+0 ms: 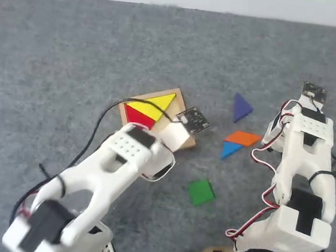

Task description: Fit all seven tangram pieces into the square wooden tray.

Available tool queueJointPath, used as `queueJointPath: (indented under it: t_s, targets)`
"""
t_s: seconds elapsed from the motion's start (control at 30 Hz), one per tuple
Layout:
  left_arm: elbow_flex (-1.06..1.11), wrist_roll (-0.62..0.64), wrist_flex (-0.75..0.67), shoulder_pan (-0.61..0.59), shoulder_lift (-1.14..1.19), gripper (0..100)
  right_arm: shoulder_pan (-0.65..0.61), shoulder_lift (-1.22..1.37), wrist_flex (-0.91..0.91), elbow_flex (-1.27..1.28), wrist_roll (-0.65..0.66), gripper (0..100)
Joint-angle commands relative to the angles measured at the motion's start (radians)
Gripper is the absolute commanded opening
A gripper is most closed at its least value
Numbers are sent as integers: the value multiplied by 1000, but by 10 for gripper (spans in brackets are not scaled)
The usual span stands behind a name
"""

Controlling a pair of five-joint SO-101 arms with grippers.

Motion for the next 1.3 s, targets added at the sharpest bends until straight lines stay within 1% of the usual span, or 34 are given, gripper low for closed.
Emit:
queueJointPath:
  t_s: [0.0,0.23,0.53,0.67,0.83,1.03,1.17,1.27]
  targets:
    - [27,25,-28,-20,-101,51,-2,-13,-15,-9,20,95]
    - [30,25,-54,-91,-103,51,-4,-7,-15,-9,20,95]
    - [53,29,-52,-37,-103,55,-5,-5,-15,-9,20,95]
    - [48,31,-51,-37,-112,62,-5,-5,-15,-9,20,95]
    - [45,31,-60,-35,-104,112,-5,-5,-15,-9,20,95]
    - [53,26,-109,-37,-100,116,-7,-5,-15,-9,20,95]
    - [36,26,-129,-28,-31,111,-8,-5,-15,-8,20,95]
    - [-30,29,-83,-32,37,111,-7,-5,-15,-8,20,95]
